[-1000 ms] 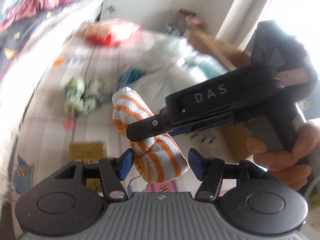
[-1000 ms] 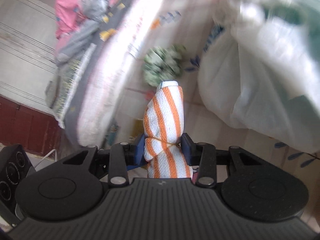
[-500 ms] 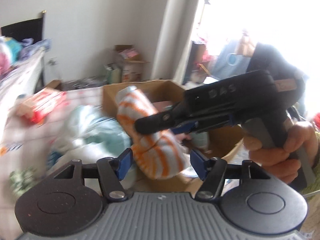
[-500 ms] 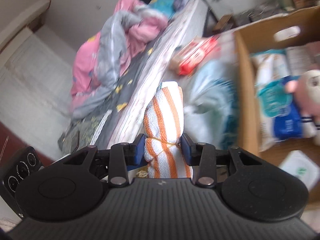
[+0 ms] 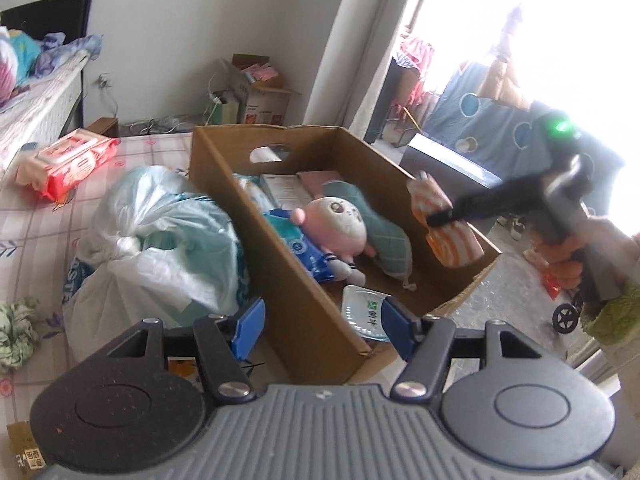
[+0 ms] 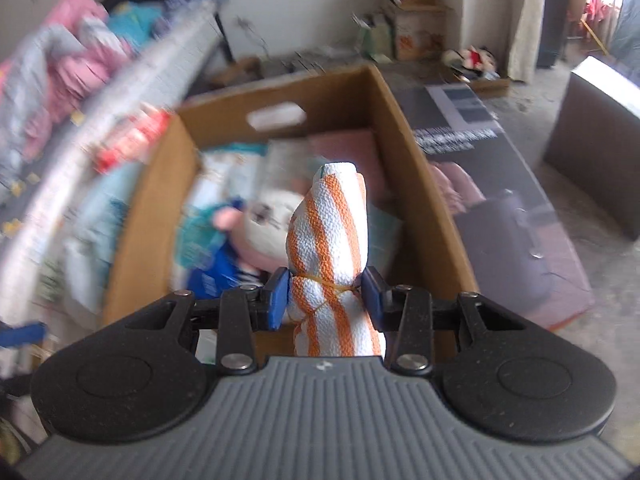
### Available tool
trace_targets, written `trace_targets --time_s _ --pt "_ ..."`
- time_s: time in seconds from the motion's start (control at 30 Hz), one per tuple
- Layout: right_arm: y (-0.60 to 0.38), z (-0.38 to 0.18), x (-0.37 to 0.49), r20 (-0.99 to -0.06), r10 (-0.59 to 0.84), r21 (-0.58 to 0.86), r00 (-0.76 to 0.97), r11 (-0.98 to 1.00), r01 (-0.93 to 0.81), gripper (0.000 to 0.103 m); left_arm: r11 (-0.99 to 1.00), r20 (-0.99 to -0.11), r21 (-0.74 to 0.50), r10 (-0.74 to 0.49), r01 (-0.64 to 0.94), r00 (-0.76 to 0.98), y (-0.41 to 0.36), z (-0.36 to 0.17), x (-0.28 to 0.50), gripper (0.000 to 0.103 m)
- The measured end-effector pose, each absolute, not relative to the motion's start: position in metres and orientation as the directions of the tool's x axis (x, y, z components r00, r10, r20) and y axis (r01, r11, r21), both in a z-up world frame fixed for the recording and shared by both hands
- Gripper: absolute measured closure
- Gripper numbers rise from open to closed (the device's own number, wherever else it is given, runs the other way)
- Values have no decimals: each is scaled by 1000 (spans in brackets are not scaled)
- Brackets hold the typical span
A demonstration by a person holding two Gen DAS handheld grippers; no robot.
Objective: Organize soft objects
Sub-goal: 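Carry the striped towel with the right tool and drop it into the box, then reach the right tool to the green scrunchie and grasp it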
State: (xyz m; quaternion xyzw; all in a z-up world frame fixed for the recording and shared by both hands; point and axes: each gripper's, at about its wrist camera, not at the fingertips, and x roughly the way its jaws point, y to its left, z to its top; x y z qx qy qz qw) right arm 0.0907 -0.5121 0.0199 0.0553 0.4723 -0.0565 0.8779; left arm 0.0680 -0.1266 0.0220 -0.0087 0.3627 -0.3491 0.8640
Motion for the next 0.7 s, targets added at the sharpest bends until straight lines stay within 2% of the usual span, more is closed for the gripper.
trace_targets --time_s 0.13,0.4,0.57,0.7 --pt "-495 1 104 -857 -174 -121 485 983 139 62 768 -618 -266 -600 582 509 -119 22 73 37" --pt "-489 11 98 -850 -163 -89 501 982 167 59 779 -615 -288 -596 557 516 -107 21 81 37" --pt "-486 25 89 -831 -55 54 553 982 179 59 801 -608 -282 -575 527 548 -88 21 80 36" --pt "-464 42 84 -788 100 215 608 969 119 55 838 -609 -264 -529 478 590 -63 22 75 28"
